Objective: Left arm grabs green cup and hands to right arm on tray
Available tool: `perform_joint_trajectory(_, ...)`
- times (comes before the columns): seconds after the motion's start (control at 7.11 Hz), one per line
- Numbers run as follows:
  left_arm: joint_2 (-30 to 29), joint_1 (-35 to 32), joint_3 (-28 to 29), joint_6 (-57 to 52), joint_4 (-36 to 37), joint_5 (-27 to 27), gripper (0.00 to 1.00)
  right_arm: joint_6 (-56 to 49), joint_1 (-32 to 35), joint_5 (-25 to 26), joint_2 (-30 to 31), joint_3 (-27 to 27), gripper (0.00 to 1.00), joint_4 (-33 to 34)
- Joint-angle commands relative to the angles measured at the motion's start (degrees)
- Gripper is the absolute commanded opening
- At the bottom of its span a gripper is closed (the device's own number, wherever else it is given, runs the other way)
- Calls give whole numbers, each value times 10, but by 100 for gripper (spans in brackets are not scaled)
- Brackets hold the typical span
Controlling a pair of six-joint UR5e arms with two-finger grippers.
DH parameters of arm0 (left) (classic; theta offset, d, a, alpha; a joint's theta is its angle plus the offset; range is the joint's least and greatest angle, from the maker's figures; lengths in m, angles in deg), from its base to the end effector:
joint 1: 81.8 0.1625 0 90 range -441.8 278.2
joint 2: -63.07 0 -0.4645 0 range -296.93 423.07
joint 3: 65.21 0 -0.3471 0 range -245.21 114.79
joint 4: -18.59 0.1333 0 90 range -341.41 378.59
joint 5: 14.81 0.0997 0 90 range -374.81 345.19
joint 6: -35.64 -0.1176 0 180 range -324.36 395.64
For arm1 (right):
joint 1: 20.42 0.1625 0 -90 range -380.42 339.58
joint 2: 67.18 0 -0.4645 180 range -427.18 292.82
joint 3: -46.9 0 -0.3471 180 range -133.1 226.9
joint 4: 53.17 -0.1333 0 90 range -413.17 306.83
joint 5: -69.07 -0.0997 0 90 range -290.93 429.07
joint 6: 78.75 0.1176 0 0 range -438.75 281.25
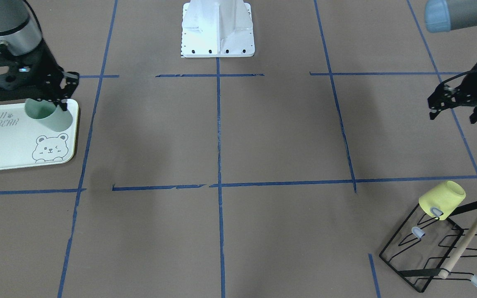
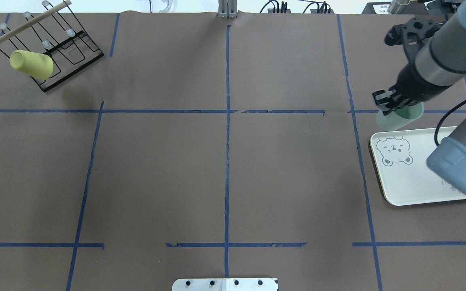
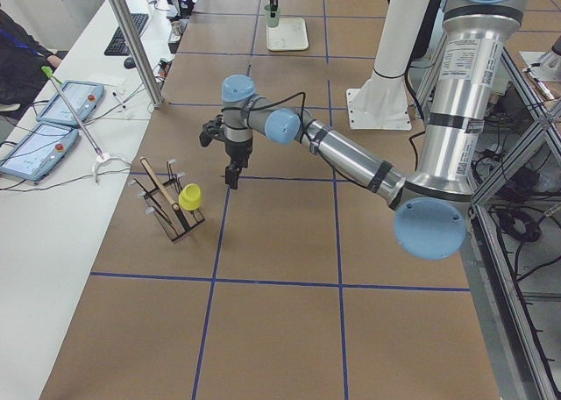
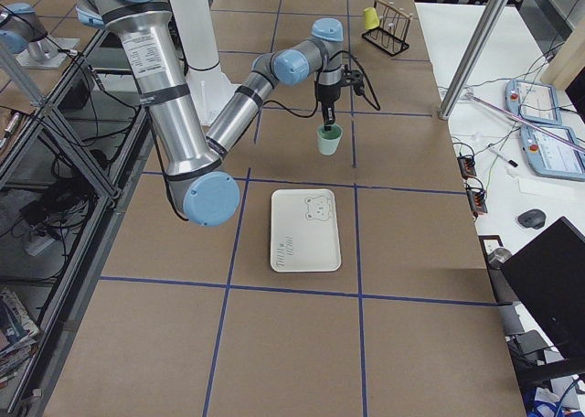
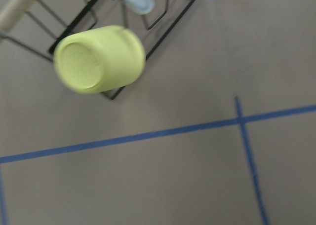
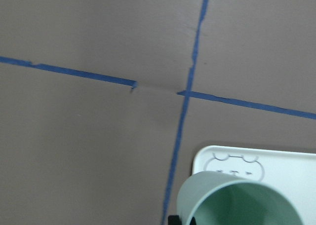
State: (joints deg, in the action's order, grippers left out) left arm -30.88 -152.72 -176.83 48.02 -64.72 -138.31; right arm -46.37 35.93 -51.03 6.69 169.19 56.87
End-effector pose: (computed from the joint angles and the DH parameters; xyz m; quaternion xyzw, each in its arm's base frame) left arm 0.0894 -0.4676 0.5366 0.0741 0.3162 0.1024 0.9402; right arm -0.2127 -0.4536 0.3912 0.0613 -0.3401 -0.0740 0.9355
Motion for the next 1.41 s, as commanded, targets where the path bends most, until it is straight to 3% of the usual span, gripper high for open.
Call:
perform_joint_trajectory(0.0, 92, -109, 2, -174, 15, -46, 100, -116, 77, -53, 106, 8, 0, -43)
perform_joint_trajectory(0.14, 134, -160, 3, -193, 12, -100, 100, -110, 78, -59, 171, 5, 0, -141)
perform_joint_trajectory(0.42, 210, -236, -5, -233, 9, -118, 100, -45, 77, -58, 218, -13, 0, -236)
perform_joint_trajectory(0.84, 207, -245, -9, -228, 9, -118, 100, 42, 44, -40, 253, -78, 0, -392)
perform_joint_trajectory(0.99, 207, -245, -10, -228, 9, -118, 100, 88, -1, 11, 254, -78, 0, -397)
perform_joint_trajectory(1.27, 206, -245, -9, -228, 9, -118, 100, 99, -37, 36, 261, -82, 1, -397)
